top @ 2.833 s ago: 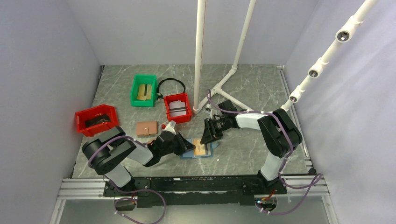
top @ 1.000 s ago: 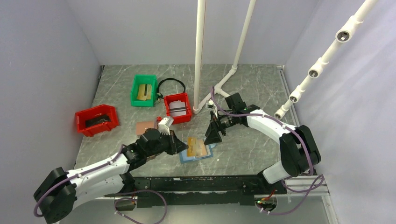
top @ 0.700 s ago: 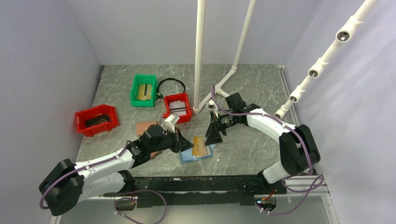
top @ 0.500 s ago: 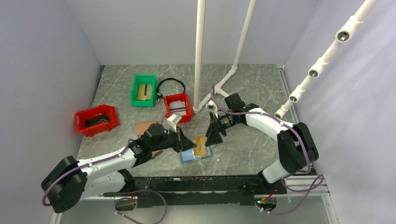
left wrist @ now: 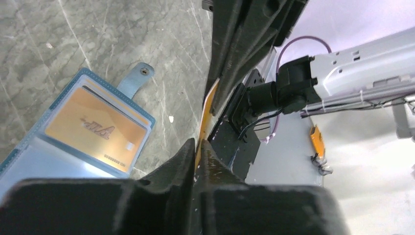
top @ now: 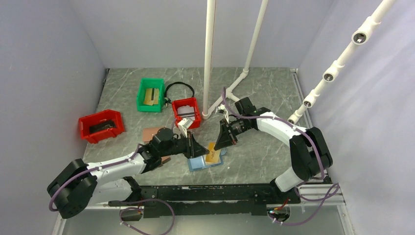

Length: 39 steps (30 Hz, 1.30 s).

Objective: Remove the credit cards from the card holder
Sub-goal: Place the credit card in the storage box.

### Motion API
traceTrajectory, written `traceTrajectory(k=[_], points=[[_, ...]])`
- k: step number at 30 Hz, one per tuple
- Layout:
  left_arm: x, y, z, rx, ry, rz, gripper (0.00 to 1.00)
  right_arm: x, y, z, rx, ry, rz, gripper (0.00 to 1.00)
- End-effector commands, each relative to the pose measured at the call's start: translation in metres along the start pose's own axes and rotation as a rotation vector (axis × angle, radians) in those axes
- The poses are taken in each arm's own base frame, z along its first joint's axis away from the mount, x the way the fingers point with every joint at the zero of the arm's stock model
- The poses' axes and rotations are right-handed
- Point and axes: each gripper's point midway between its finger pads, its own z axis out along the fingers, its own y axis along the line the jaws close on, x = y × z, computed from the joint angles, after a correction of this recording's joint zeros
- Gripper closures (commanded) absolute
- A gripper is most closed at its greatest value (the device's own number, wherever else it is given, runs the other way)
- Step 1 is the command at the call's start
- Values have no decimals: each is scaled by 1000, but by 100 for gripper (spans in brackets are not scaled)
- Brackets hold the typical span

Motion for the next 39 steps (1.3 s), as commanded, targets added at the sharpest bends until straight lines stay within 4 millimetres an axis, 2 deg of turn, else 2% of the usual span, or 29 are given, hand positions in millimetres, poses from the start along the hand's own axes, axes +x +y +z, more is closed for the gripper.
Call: traceTrajectory(k=[1,3,6,12,14,15,17,18,23,25,27,28,30,31,35,37,39], points=[[-23,-16,0,30,-70,19,69,-17,11,-2,-73,-30,-59,100],[-22,-15,-4,21,-72,25,48,-19,17,-3,-98,-36,-74,100],[-17,-15,-10,42,-83,49,30,-21,27,-5,-133,-47,-97,100],[-7,-24,-9,126,-49,72,26,-23,38,-7,-165,-62,-114,100],[-7,-29,-7,162,-43,72,19,-23,38,-7,-171,-66,-112,100],[-8,-31,-5,174,-40,72,19,-23,38,-7,-173,-67,-110,100],[-8,-33,-1,192,-32,70,26,-23,38,-7,-171,-66,-108,100],[-8,-35,0,204,-24,68,33,-23,37,-7,-169,-66,-107,100],[-2,-39,9,251,36,39,98,-22,32,-7,-151,-57,-92,100],[2,-39,11,273,51,27,100,-22,31,-7,-145,-55,-95,98],[2,-40,12,281,49,17,100,-22,30,-8,-130,-51,-106,74],[1,-34,11,238,51,13,100,-24,28,-12,-95,-47,-126,43],[3,-20,5,147,81,-7,100,-24,22,-18,-34,-37,-155,28],[1,-15,1,109,90,-11,100,-24,18,-22,4,-34,-165,23],[-15,7,-28,-88,105,-25,100,-33,1,-42,172,-66,-184,18],[-27,22,-49,-233,82,-34,100,-38,-2,-52,220,-93,-200,17],[-48,35,-72,-382,10,-48,100,-42,-1,-59,248,-119,-207,17]])
